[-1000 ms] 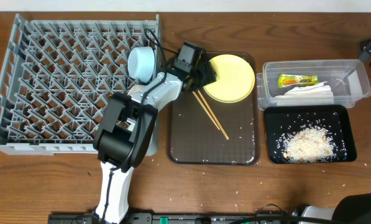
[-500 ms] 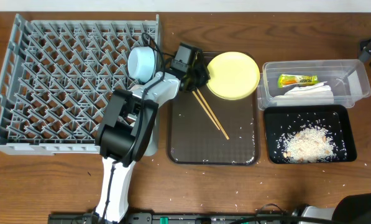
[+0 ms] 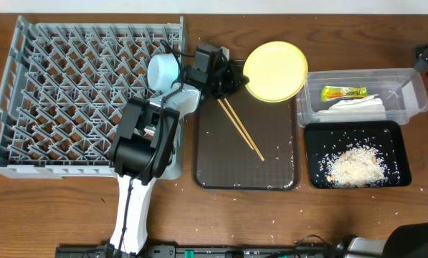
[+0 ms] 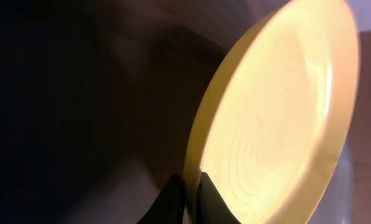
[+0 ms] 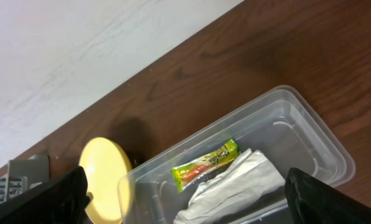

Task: Sort waste into correct bins and load items into the dishwasher
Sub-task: 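Lift yellow plate and carry it left over the dish rack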

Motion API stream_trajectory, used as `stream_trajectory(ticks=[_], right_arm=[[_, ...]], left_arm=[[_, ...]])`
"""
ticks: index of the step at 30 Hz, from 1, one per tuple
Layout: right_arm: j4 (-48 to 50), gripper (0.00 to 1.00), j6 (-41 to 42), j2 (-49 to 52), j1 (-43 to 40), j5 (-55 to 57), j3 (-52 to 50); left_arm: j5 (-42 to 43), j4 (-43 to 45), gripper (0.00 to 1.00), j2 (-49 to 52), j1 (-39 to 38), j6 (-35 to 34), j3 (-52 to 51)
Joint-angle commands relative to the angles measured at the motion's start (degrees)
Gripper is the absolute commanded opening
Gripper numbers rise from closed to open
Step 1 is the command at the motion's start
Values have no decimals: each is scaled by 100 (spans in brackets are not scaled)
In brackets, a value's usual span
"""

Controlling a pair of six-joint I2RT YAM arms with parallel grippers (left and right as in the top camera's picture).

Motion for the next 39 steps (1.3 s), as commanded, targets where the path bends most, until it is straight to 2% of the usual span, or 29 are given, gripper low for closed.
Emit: stream_trajectory(ticks=[1,11,14,17,22,27,31,39], right_arm=[[11,99,33,-109,-35,-37,118],[11,99,33,-109,-35,-37,118],[11,99,33,-109,-35,-37,118],[11,99,33,-109,-35,-37,118],[11,99,33,-109,-35,-37,118],[11,99,33,-109,-35,-37,118],[11,99,33,-109,-35,-37,118],[11,99,33,-109,-35,-37,118]], left_arm=[[721,55,8,-356,24,59,0],[750,44,7,-1624,201,98,0],[748,-105,7,-2006,407,317,0],[743,-435,8,-2258,669,605,0],[723,-1158,7,-2306,1119,715,0],[699,-1375,7,-2564,1838,1016,0],[122,-1963,7,-3021,2371,1526,0],[-2109,-3458,7,-3818,3322,2789,0]])
